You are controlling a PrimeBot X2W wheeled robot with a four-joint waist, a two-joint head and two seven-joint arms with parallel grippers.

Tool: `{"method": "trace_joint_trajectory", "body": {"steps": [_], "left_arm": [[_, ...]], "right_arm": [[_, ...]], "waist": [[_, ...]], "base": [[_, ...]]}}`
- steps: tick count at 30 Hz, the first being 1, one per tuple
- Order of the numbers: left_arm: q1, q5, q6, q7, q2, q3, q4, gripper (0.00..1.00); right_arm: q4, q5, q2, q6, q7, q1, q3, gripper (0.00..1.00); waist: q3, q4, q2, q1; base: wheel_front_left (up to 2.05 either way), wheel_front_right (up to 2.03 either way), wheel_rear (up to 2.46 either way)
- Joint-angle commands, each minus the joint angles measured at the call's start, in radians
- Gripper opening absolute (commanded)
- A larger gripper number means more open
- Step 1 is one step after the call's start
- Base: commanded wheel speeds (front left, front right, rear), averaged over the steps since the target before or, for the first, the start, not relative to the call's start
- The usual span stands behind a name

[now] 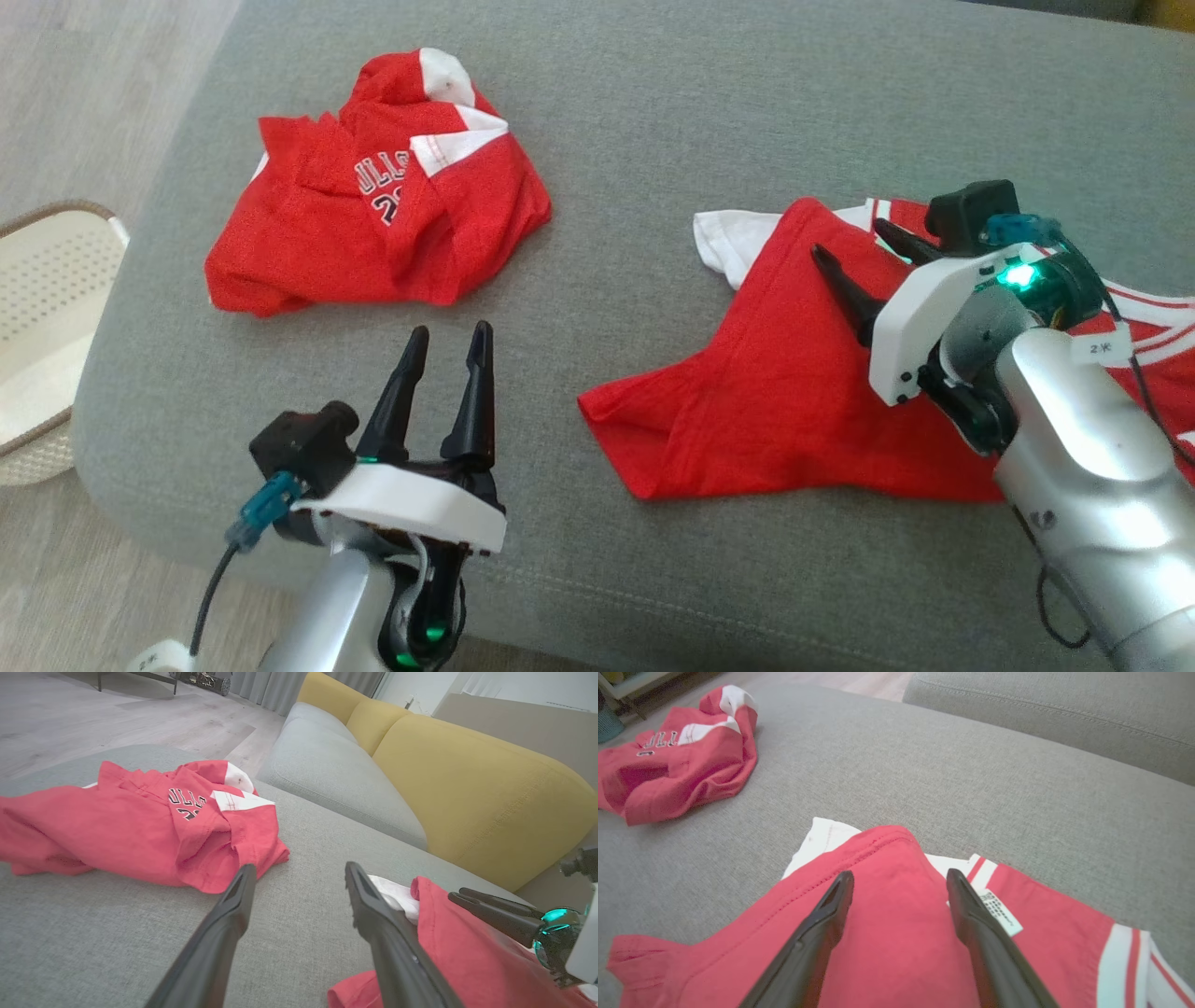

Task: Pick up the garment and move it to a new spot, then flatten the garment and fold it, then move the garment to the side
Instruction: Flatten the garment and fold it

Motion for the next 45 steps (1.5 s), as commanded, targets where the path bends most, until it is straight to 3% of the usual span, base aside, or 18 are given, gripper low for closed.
{"method": "trace_joint_trajectory", "body": {"steps": [1,5,6,7,12,20,28,34,40,45], "left_arm": [[-0.045,-0.011,0.011,-0.005,0.007,0.026,-0.027,1.00],[-0.045,-0.013,0.013,-0.005,0.007,0.024,-0.027,1.00],[-0.045,-0.013,0.013,-0.005,0.007,0.025,-0.027,1.00],[-0.045,-0.013,0.014,-0.005,0.007,0.025,-0.028,1.00],[-0.045,-0.009,0.018,-0.005,0.007,0.031,-0.027,1.00],[-0.034,0.004,0.016,-0.005,0.007,0.051,-0.018,1.00],[0.009,0.023,0.031,-0.005,0.007,0.104,-0.030,1.00],[0.043,0.022,0.040,-0.005,0.007,0.129,-0.044,1.00],[0.065,0.030,0.037,-0.005,0.007,0.136,-0.047,1.00],[0.073,0.031,0.036,-0.005,0.007,0.136,-0.043,1.00]], "right_arm": [[-0.003,0.003,-0.009,-0.001,-0.003,-0.038,0.025,1.00],[0.073,0.008,-0.016,-0.001,-0.006,-0.067,0.061,1.00],[0.090,0.019,-0.015,-0.001,-0.001,-0.071,0.068,0.84],[0.104,0.026,-0.016,-0.001,0.000,-0.076,0.077,0.00],[0.136,0.063,-0.016,-0.001,-0.038,-0.096,0.113,0.00],[0.087,0.071,-0.012,-0.001,-0.203,-0.105,0.145,0.00],[-0.136,0.027,-0.006,-0.001,-0.319,-0.024,0.129,0.00],[-0.347,0.037,-0.004,-0.001,-0.225,0.124,0.162,0.00],[-0.586,0.094,-0.099,-0.001,-0.019,0.313,0.263,0.00],[-0.679,0.157,-0.171,-0.001,0.132,0.431,0.276,0.00]], "waist": [[0.004,0.009,0.0000,0.0000],[0.008,0.019,0.0000,0.0000],[0.009,0.020,0.0000,0.0000],[0.010,0.020,0.0000,0.0000],[0.009,0.007,0.0000,0.0000],[-0.041,-0.056,0.0000,0.0000],[-0.143,-0.137,0.0000,0.0000],[-0.178,-0.162,0.0000,0.0000],[-0.189,-0.181,0.0000,0.0000],[-0.194,-0.192,0.0000,0.0000]], "base": [[0.00,0.00,0.00],[0.00,0.00,0.00],[0.00,0.00,0.00],[0.00,0.00,0.00],[0.00,0.00,0.00],[0.00,0.00,0.00],[0.00,0.00,0.00],[0.00,0.00,0.00],[0.00,0.00,0.00],[0.00,0.00,0.00]]}}
